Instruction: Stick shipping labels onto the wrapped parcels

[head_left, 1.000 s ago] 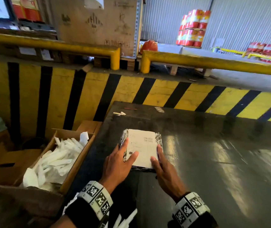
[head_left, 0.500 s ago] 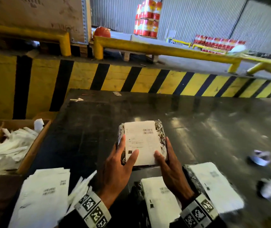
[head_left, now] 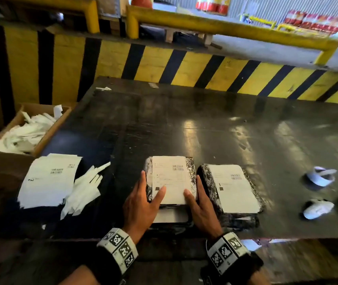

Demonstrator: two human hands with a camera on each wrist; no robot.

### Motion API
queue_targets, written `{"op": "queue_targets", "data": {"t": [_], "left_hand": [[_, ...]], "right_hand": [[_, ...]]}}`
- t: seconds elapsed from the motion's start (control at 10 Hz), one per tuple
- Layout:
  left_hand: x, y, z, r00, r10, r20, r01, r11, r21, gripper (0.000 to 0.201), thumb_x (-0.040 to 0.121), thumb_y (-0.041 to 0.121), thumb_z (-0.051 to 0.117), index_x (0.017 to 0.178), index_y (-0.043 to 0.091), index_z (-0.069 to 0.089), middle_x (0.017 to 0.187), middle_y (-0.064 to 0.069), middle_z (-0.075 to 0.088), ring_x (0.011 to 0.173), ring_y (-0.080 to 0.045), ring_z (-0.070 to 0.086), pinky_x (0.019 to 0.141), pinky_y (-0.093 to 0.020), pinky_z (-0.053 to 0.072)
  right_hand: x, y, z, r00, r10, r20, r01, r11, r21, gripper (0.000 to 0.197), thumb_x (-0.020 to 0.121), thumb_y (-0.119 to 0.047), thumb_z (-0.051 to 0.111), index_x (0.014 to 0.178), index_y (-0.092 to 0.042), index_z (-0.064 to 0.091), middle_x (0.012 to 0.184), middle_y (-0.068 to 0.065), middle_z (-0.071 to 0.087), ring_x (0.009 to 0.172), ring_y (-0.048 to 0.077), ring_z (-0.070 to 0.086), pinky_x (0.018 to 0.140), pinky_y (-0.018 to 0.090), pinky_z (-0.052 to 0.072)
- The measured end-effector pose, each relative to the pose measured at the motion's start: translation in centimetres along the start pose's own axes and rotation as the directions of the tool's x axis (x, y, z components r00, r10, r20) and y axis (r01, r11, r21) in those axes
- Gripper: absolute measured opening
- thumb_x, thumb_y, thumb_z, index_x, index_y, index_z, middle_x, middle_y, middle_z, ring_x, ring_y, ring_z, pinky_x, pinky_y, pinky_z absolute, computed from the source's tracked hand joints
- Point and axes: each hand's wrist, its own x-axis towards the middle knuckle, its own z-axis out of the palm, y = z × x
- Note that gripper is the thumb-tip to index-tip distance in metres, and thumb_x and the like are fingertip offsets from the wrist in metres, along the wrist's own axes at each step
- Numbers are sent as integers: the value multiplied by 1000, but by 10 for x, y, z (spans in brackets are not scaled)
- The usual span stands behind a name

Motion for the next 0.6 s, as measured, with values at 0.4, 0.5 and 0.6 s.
{"op": "queue_targets", "data": {"t": [0.4,0.5,0.6], "left_hand": [[-18,-10,7,998,-27,50,29,999,-45,90,80,69,47,149,17,18,147,-6,41,130,-21,45,103,-33,41],[-11,-10,4,995,-33,91,38,998,-58,85,84,60,51,150,21,13,149,-4,37,132,-19,41,106,-35,39],[-15,-21,-4,991,-68,114,88,978,-188,83,81,71,43,148,37,10,149,1,38,132,-16,42,107,-39,39]], "right_hand": [[-14,16,4,999,20,27,-20,1000,-22,68,95,-27,49,149,-20,7,140,-9,43,127,6,44,90,-5,32],[-12,6,2,997,63,31,-63,998,-13,71,95,-31,48,149,-23,3,143,-5,44,127,6,45,93,0,34],[-31,2,-3,994,78,83,-73,995,-61,80,90,-42,49,149,-24,-3,146,-6,41,128,4,42,97,1,28]]}}
